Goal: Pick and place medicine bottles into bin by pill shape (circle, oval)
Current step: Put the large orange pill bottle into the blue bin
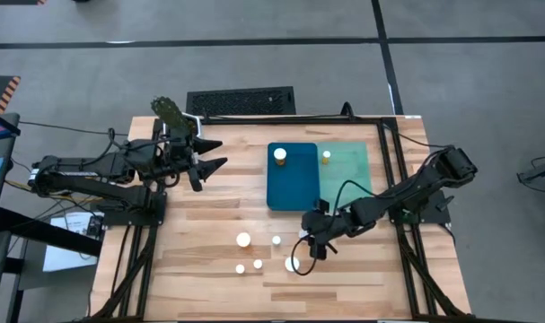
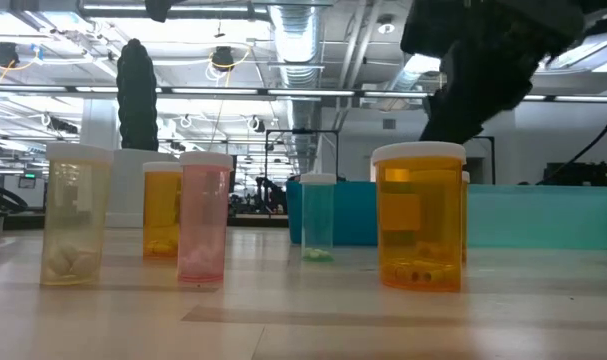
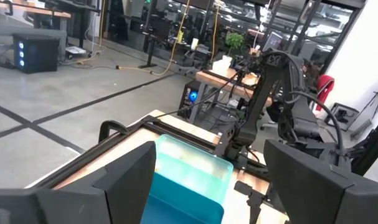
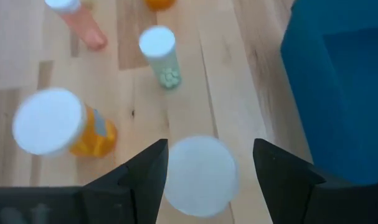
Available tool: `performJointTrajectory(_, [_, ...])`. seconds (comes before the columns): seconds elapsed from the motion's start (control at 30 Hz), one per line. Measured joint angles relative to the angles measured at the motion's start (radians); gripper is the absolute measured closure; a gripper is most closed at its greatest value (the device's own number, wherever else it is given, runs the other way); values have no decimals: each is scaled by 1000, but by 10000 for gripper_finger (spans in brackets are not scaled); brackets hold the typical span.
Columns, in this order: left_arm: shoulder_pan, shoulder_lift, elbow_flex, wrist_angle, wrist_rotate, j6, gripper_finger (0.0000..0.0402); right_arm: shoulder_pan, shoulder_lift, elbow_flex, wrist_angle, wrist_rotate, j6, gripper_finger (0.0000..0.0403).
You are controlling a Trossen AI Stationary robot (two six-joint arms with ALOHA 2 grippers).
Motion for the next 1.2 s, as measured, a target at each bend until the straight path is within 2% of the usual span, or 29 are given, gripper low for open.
performJointTrajectory(0.33, [0, 0, 0, 1, 0, 0, 110, 0, 9, 0, 1, -29, -3, 151])
performJointTrajectory(0.67, [0, 0, 0, 1, 0, 0, 110, -6, 16, 0, -13, -29, -10, 70])
performJointTrajectory(0.97, [0, 0, 0, 1, -1, -1, 110, -3, 16, 0, -18, -30, -11, 82])
performJointTrajectory(1.2, [0, 0, 0, -2, -1, -3, 110, 4, 77, 0, -9, -52, -7, 83])
